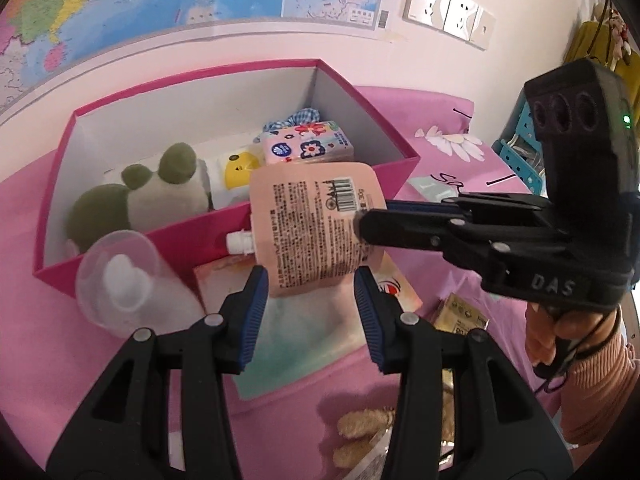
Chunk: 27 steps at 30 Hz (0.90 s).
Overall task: Organize soft objects
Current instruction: 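Carry the peach squeeze pouch over the pink box, then lower the squeeze pouch into the pink box and open the right gripper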
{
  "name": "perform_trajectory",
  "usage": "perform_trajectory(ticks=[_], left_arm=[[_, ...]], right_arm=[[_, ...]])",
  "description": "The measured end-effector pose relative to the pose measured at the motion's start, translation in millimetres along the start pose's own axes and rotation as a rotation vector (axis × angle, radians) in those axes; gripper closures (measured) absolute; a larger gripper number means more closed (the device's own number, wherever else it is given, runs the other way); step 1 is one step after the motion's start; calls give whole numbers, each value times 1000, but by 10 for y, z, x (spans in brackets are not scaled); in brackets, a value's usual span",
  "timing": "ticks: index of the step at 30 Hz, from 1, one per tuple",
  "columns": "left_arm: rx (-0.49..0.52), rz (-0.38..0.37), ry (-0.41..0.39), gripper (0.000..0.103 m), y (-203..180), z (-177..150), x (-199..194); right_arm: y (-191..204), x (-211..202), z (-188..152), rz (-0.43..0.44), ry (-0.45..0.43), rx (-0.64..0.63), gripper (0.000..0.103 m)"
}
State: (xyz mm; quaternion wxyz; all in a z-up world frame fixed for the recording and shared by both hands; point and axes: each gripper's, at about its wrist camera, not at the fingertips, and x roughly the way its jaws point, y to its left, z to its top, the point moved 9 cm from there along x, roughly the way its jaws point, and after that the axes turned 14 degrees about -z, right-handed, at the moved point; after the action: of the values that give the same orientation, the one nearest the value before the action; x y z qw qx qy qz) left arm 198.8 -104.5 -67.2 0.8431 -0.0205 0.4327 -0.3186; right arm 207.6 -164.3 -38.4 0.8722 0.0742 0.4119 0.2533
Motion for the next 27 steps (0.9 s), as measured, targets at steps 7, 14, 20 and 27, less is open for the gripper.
perform_trajectory(ticks=[7, 14, 20, 27], left_arm=[[34, -36, -16, 56, -169, 78, 10], [8, -22, -24, 56, -80, 23, -23], [-20, -5, -16, 56, 45, -5, 6], [-42, -20, -18, 54, 65, 22, 46]], right_arm=[[16, -4, -7, 33, -3, 9, 93], [-3, 6, -14, 19, -7, 11, 93], [-95, -15, -39, 17, -9, 42, 93], [-107, -25, -40, 17, -8, 51, 93]])
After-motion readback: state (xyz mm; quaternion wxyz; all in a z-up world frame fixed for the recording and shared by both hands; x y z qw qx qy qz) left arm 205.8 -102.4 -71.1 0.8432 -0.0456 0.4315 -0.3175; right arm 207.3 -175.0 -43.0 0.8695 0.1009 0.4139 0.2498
